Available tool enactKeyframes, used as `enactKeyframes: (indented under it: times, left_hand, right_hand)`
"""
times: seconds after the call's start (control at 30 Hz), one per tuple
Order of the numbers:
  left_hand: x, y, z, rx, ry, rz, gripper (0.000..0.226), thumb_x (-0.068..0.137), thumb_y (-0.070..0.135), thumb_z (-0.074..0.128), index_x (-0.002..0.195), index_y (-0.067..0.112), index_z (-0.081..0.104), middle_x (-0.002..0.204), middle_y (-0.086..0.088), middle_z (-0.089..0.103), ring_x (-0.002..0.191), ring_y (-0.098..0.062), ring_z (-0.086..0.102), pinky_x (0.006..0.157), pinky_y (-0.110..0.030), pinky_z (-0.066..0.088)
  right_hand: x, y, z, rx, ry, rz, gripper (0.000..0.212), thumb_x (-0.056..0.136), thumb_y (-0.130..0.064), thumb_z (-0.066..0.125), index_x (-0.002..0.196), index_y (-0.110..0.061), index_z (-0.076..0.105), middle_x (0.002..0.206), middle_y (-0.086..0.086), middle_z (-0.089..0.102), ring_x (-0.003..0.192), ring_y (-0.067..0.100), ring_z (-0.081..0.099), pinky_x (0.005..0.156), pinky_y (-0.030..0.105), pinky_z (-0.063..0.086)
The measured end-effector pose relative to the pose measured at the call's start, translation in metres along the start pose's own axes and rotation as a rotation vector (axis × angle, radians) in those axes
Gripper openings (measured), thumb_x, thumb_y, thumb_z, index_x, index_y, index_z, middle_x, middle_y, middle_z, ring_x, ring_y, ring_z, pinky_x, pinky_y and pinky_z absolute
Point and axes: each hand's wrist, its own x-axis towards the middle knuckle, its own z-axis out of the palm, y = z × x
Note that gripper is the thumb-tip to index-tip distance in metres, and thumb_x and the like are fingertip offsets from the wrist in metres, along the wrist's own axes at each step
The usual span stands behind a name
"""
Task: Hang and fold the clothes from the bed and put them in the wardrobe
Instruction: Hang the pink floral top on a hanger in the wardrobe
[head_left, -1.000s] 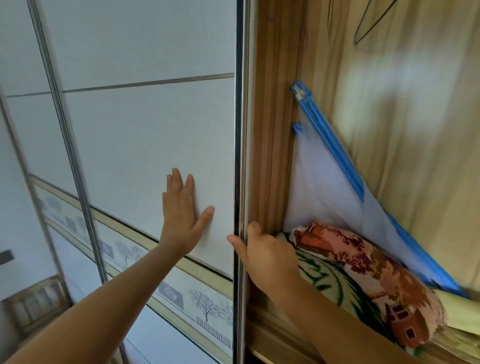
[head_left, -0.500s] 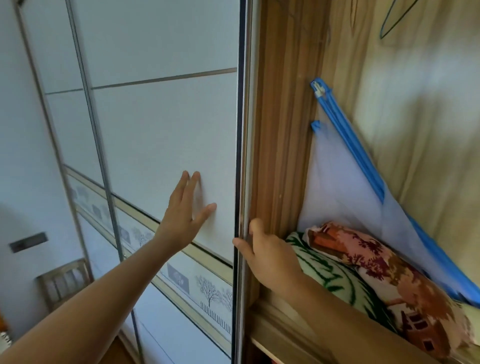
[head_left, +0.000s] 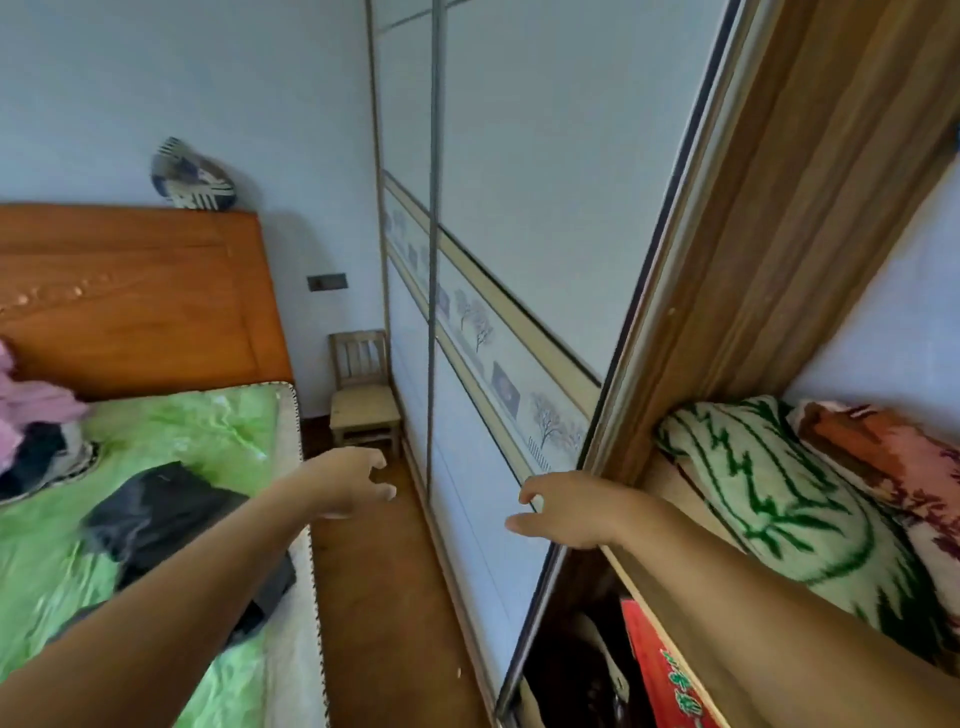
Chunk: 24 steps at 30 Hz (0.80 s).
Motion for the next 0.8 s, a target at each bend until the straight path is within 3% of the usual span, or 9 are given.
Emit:
enactKeyframes:
  times: [0.07,0.17,0.37,0.43,0.53,0.8]
  left_hand:
    - [-0.020,-0.025,0.017,-0.022,-0.018,-0.065,0.065,0.097,0.050,0.055,0.150,0.015,0.042,0.151,-0.006,0.048,0.136,-0.023,0.047,0.109,-0.034,0.040]
    - [-0.050,-0.063,0.041,-0.057,-0.024,-0.167,0.063,0.097,0.049,0.052,0.148,0.014,0.044,0.151,-0.007,0.049,0.135,-0.024,0.049,0.107,-0.035,0.041]
    - [-0.107,-0.146,0.094,-0.200,-0.012,-0.364,0.036,0.095,0.042,0.056,0.115,0.013,0.063,0.113,-0.006,0.069,0.099,-0.027,0.063,0.079,-0.035,0.047]
    - [-0.127,-0.169,0.112,-0.259,-0.006,-0.464,0.040,0.095,0.042,0.056,0.123,0.014,0.061,0.123,-0.007,0.066,0.108,-0.029,0.061,0.087,-0.037,0.049]
    - [-0.158,-0.194,0.137,-0.306,0.004,-0.640,0.062,0.096,0.050,0.057,0.148,0.022,0.043,0.145,-0.010,0.051,0.130,-0.031,0.051,0.103,-0.039,0.044]
    - [-0.265,-0.211,0.198,-0.457,0.067,-1.015,0.062,0.094,0.047,0.057,0.150,0.023,0.042,0.146,-0.009,0.049,0.123,-0.031,0.057,0.099,-0.044,0.051]
  right_hand:
    - [0.021,-0.021,0.013,-0.039,-0.081,-0.069,0.066,0.092,-0.071,0.049,0.141,-0.028,0.049,0.137,-0.002,0.056,0.113,0.017,0.054,0.087,0.033,0.042]
    - [0.057,-0.055,0.033,-0.092,-0.164,-0.153,0.058,0.093,-0.069,0.048,0.129,-0.024,0.055,0.115,-0.002,0.061,0.097,0.014,0.057,0.077,0.032,0.043]
    - [0.122,-0.132,0.078,-0.209,-0.232,-0.320,0.052,0.096,-0.066,0.045,0.127,-0.025,0.055,0.115,-0.002,0.061,0.100,0.016,0.058,0.089,0.036,0.051]
    - [0.137,-0.158,0.093,-0.246,-0.245,-0.367,0.054,0.095,-0.069,0.042,0.122,-0.025,0.057,0.110,-0.004,0.063,0.098,0.017,0.060,0.088,0.037,0.052]
    - [0.157,-0.198,0.116,-0.308,-0.266,-0.448,0.060,0.094,-0.074,0.036,0.115,-0.023,0.059,0.105,-0.001,0.066,0.096,0.018,0.062,0.088,0.039,0.052]
    - [0.185,-0.309,0.190,-0.546,-0.480,-0.726,0.073,0.095,-0.074,0.035,0.139,-0.019,0.050,0.138,0.007,0.058,0.122,0.028,0.056,0.098,0.045,0.048]
